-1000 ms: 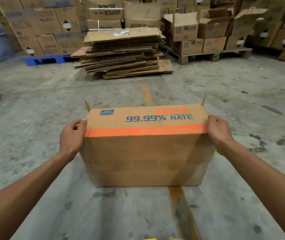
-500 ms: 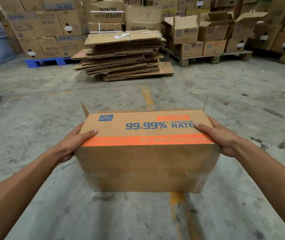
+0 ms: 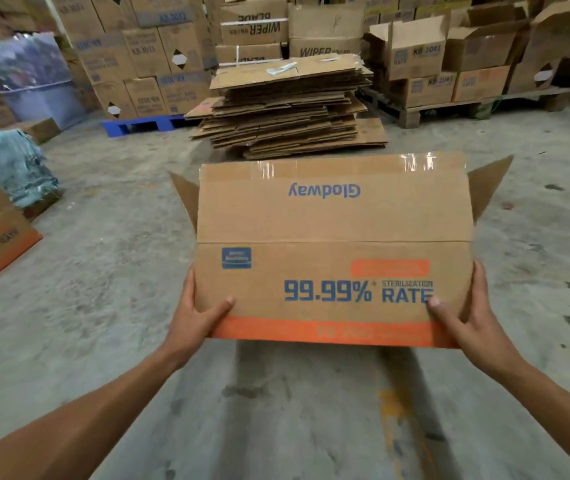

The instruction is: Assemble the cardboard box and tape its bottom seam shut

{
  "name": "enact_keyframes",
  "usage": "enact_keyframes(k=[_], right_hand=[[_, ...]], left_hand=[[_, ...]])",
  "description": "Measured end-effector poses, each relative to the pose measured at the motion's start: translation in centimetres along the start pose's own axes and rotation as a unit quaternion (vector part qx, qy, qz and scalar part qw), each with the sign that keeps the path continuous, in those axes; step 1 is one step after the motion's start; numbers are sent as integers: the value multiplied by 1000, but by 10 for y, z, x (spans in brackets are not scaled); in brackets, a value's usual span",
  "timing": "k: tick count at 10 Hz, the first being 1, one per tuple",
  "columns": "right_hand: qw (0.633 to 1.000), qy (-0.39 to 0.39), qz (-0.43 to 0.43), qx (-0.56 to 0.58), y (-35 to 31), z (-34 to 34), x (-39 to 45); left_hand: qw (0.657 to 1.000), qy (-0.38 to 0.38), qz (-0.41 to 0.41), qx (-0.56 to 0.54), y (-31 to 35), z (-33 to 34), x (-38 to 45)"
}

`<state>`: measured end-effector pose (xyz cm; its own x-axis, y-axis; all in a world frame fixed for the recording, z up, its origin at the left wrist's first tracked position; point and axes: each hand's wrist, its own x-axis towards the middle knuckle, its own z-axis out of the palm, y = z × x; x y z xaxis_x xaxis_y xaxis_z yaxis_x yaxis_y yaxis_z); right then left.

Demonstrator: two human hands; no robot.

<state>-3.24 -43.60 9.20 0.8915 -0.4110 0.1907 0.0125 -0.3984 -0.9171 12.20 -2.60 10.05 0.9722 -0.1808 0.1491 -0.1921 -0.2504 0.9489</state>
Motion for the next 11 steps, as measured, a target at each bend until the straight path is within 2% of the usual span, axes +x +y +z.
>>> enact_keyframes(k=[3,4,5,7,9,10,11], right_hand=[[999,-23,27,-26,21,27,-6],[997,-8,34,-73,26,35,-2],[988,-7,107,-112,34,36,3],[963,-69,258,-42,53,38,2],[936,-50,342,-62,59,54,-4],[923,-67,378,-25,42,79,4],[931,-164,288,-154,27,108,-12]], left_hand=[[998,5,-66,5,-32,6,-11],[995,-3,-97,24,-34,8,-6],[988,-18,-143,50,-43,12,-5],[965,-47,-236,104,-77,24,-33],[954,25,-275,122,-78,49,-48],[940,60,-326,81,-73,65,-40],[935,19,-317,155,-74,89,-57]])
